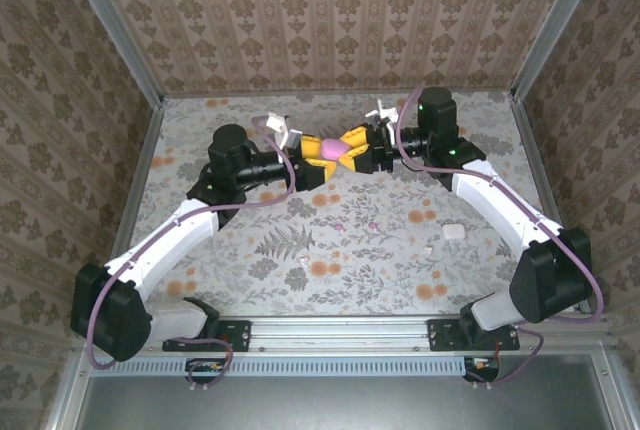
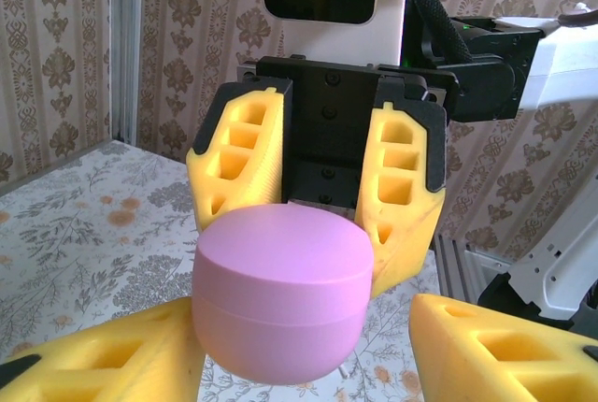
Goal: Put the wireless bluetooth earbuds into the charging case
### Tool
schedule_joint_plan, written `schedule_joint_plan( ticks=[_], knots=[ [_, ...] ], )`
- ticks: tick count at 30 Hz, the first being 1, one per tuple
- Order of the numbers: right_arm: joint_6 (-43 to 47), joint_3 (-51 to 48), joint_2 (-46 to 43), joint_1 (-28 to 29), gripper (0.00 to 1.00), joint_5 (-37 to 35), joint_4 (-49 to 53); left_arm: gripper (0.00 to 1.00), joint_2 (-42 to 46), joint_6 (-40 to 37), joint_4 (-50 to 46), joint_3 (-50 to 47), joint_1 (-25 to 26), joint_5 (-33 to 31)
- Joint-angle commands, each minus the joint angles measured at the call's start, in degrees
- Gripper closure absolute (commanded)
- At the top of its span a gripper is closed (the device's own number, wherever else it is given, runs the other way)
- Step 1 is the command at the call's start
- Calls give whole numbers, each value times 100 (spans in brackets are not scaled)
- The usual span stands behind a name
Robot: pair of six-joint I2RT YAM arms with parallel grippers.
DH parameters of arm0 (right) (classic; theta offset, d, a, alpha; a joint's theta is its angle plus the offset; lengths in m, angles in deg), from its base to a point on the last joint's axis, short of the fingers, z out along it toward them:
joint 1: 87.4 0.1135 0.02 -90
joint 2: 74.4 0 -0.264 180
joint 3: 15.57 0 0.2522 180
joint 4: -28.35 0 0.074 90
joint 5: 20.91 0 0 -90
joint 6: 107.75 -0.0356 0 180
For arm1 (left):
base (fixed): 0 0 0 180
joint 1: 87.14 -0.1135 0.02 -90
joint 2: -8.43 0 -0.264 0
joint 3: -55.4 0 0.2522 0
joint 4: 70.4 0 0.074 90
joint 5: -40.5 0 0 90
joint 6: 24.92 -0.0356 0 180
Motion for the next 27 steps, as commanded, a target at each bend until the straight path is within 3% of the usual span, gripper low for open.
schedule_joint_plan(
  ticks=[1,27],
  knots=[
    [153,189,-5,37,63,195,170,39,-28,-180,-10,242,56,70],
    [197,216,3,45,58,95,429,61,-100,-400,-231,370,152,86]
  ],
)
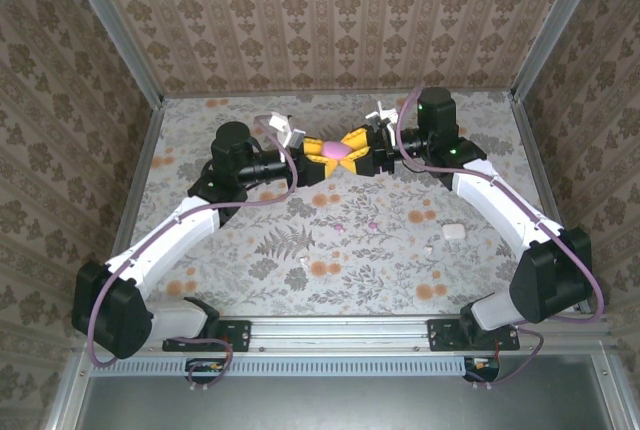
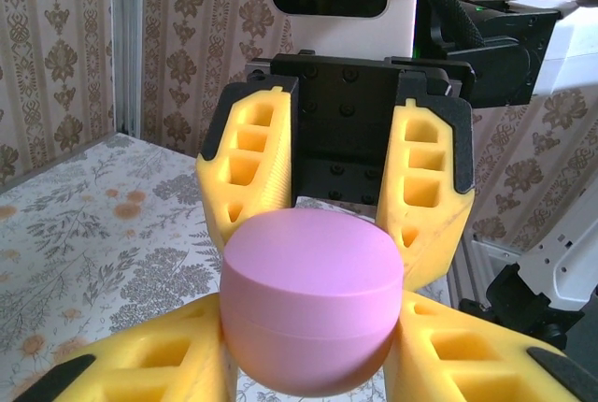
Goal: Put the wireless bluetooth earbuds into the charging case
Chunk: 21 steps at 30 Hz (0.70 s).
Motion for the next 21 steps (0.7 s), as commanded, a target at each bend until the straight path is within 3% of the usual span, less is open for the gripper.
schedule_joint_plan(
  ticks=[1,10,21],
  knots=[
    [93,173,3,56,58,-20,158,62,-9,-167,113,192,122,118],
    [108,61,-98,34,46,-267,251,64,299,-599,484,-219,126,-166],
    [150,-107,-278,18,45,-411,251,64,415,-736,694,-389,130,-307]
  ],
)
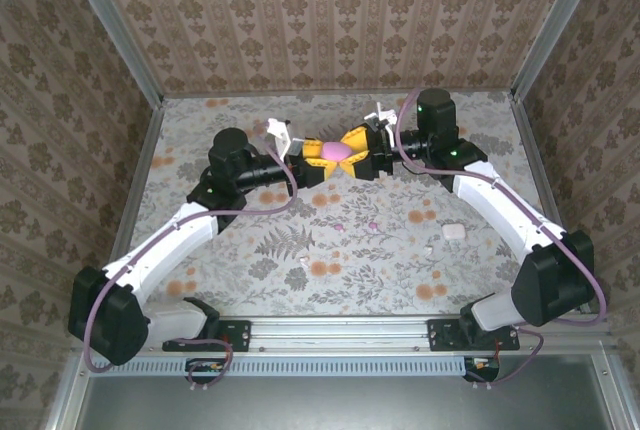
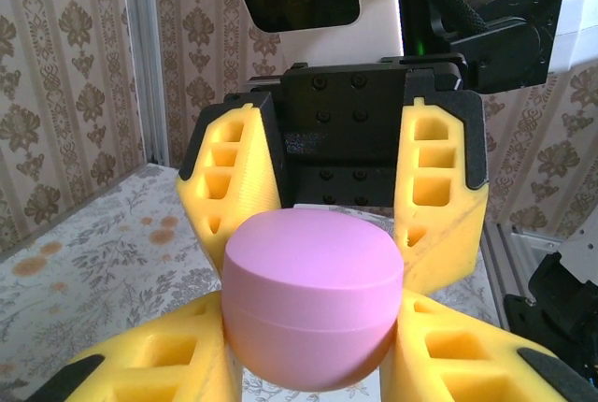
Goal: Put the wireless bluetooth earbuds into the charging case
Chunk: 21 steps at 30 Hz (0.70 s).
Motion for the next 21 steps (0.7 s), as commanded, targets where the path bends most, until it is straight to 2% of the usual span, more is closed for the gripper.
schedule_joint_plan(
  ticks=[1,4,9,15,21],
  knots=[
    [171,-74,-164,-2,45,-138,126,64,212,-118,383,-122,57,-38],
    [175,-72,-162,-18,50,-129,135,64,247,-110,386,-147,61,-78],
    [147,-64,-162,-15,49,-219,110,65,258,-48,386,-165,61,-77],
    [-305,-139,-197,-25,47,-396,-286,65,241,-60,387,-176,78,-18],
    [-491,-88,-180,-24,52,-320,-373,65,223,-23,424,-222,113,-21]
  ],
)
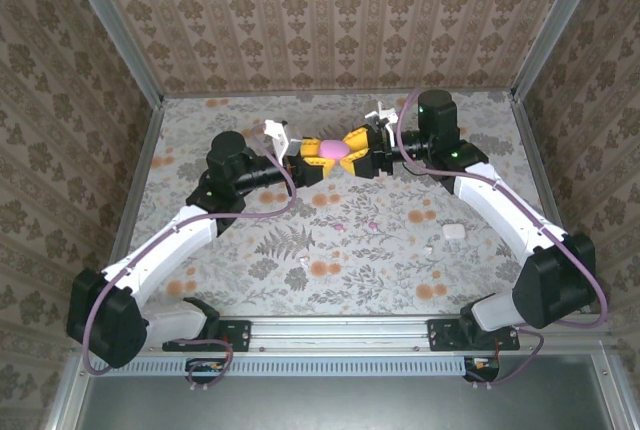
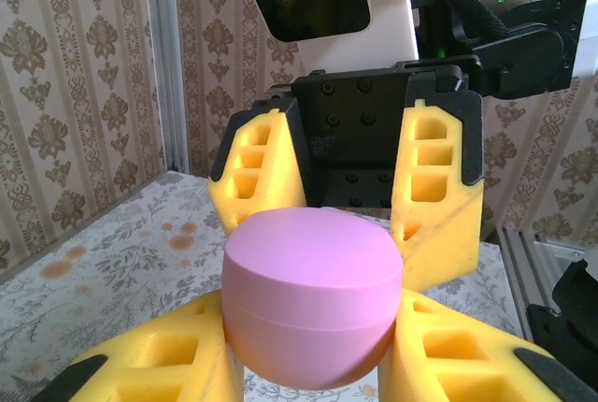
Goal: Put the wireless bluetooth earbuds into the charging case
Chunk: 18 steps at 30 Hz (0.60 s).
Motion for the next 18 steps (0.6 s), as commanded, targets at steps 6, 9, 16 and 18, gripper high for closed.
schedule_joint_plan(
  ticks=[6,9,16,18],
  knots=[
    [-310,29,-107,-17,57,-85,-372,66,123,-69,168,-80,140,214],
    [-415,112,-77,-29,56,-106,-351,66,108,-191,29,-46,159,266],
    [-520,128,-77,-36,50,-207,-403,66,122,-187,52,-64,179,255],
    [-628,100,-95,-50,48,-243,-516,66,122,-164,92,-88,179,248]
  ],
)
